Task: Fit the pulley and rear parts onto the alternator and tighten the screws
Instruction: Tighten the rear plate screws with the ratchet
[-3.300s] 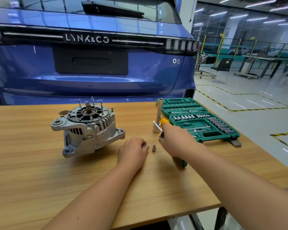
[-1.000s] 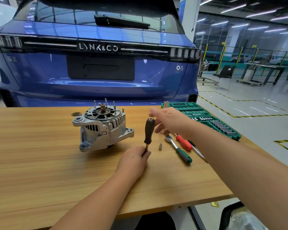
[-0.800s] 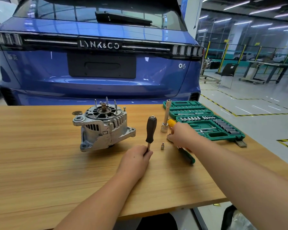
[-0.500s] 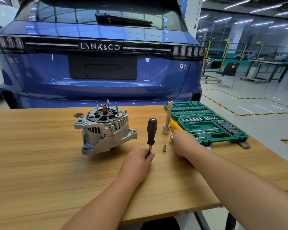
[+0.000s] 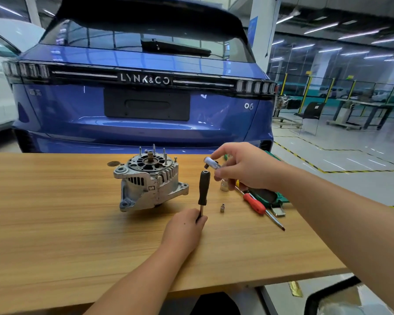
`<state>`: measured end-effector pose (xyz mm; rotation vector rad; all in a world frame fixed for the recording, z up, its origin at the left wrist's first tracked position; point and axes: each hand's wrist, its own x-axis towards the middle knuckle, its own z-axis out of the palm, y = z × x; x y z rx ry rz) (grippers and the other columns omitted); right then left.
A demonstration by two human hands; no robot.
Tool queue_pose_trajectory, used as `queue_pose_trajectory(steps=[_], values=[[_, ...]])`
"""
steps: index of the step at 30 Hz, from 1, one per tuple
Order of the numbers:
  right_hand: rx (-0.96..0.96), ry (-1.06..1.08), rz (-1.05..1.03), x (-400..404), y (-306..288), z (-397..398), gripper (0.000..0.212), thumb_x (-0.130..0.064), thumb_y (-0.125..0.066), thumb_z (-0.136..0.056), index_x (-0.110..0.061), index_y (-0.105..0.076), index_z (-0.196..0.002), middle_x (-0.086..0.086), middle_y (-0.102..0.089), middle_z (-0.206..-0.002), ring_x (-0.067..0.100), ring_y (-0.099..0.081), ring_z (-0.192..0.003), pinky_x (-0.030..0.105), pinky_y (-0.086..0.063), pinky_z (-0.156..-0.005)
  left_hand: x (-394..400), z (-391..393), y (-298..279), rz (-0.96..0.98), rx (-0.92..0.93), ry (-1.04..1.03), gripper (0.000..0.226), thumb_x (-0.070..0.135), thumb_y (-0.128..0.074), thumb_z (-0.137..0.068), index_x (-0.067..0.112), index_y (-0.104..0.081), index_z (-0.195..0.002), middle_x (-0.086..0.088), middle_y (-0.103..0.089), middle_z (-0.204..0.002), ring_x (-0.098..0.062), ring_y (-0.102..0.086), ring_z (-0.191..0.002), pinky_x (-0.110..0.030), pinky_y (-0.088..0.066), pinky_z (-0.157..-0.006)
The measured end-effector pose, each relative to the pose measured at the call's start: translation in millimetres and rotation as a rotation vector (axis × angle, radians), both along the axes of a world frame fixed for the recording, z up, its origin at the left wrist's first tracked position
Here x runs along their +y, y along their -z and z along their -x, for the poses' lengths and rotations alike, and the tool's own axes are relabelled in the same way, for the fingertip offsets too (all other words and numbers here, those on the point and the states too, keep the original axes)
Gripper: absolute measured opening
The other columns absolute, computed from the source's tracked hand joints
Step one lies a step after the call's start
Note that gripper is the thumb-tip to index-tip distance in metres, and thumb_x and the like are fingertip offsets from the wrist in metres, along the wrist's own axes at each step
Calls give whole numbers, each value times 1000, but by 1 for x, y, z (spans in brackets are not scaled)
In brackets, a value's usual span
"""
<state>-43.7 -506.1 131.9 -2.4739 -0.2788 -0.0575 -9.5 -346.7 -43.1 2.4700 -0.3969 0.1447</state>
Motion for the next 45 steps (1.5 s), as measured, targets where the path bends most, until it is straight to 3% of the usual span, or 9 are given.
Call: queue_pose_trajectory(steps=[3,7,11,14,20,26,32,40,45], values=[[-8,-8,131,12,-4,6,30,-23,-71,-93,-33,-60,-119,-8,-74,-78,4,-70,-60,16,-50,-50,2,5,-1,4,-4,-11,23,45,-50,-101,26,-60,-90,10,-55,-80,-14,-55,-80,-31,-42,-64],[-34,32,214,15,1,2,33,-24,-69,-94,-36,-60,-124,-6,-72,-82,1,-63,-50,16,-48,-47,3,5,-2,10,-3,-6,25,45,-50,-101,24,-65,-101,10,-58,-83,-11,-56,-81,-28,-41,-65],[-118,36,304,11,1,-1,31,-31,-68,-95,-41,-59,-122,-13,-72,-85,7,-70,-64,21,-57,-52,4,4,-1,6,14,1,26,45,-51,-101,24,-66,-102,10,-60,-85,-12,-58,-83,-32,-50,-71],[-117,25,331,9,3,-4,30,-33,-68,-94,-43,-59,-121,-15,-71,-84,9,-71,-68,18,-55,-51,4,3,-1,-3,29,-1,26,46,-50,-101,25,-66,-102,7,-64,-90,-15,-60,-86,-38,-55,-79],[-85,-3,370,6,-2,-6,29,-33,-68,-94,-44,-57,-118,-18,-69,-81,6,-71,-67,17,-53,-52,2,3,1,-27,11,14,27,44,-49,-102,24,-66,-106,10,-59,-87,-14,-59,-87,-35,-53,-78],[-23,-92,403,5,-14,-5,30,-25,-69,-94,-47,-52,-108,-18,-68,-78,-9,-62,-56,8,-41,-43,-2,5,0,-84,-10,24,24,39,-46,-104,24,-64,-110,7,-63,-94,-14,-61,-88,-36,-56,-82],[-77,-96,525,4,-13,-6,36,-25,-68,-95,-42,-59,-126,-24,-60,-85,-2,-60,-77,16,-40,-61,-2,5,1,-103,-9,31,23,39,-44,-104,26,-62,-109,6,-65,-100,-17,-61,-94,-41,-54,-87],[-40,-86,482,4,-12,-7,34,-26,-69,-95,-44,-59,-121,-20,-64,-86,2,-64,-77,19,-45,-61,-2,5,2,-98,-3,32,26,42,-44,-104,26,-63,-111,8,-64,-96,-13,-61,-90,-38,-56,-84],[-56,-69,495,8,-8,-8,30,-24,-65,-97,-44,-57,-118,-17,-65,-79,-3,-58,-64,15,-36,-53,-2,6,0,-89,0,23,26,42,-44,-104,26,-63,-112,9,-64,-95,-12,-61,-89,-36,-56,-83]])
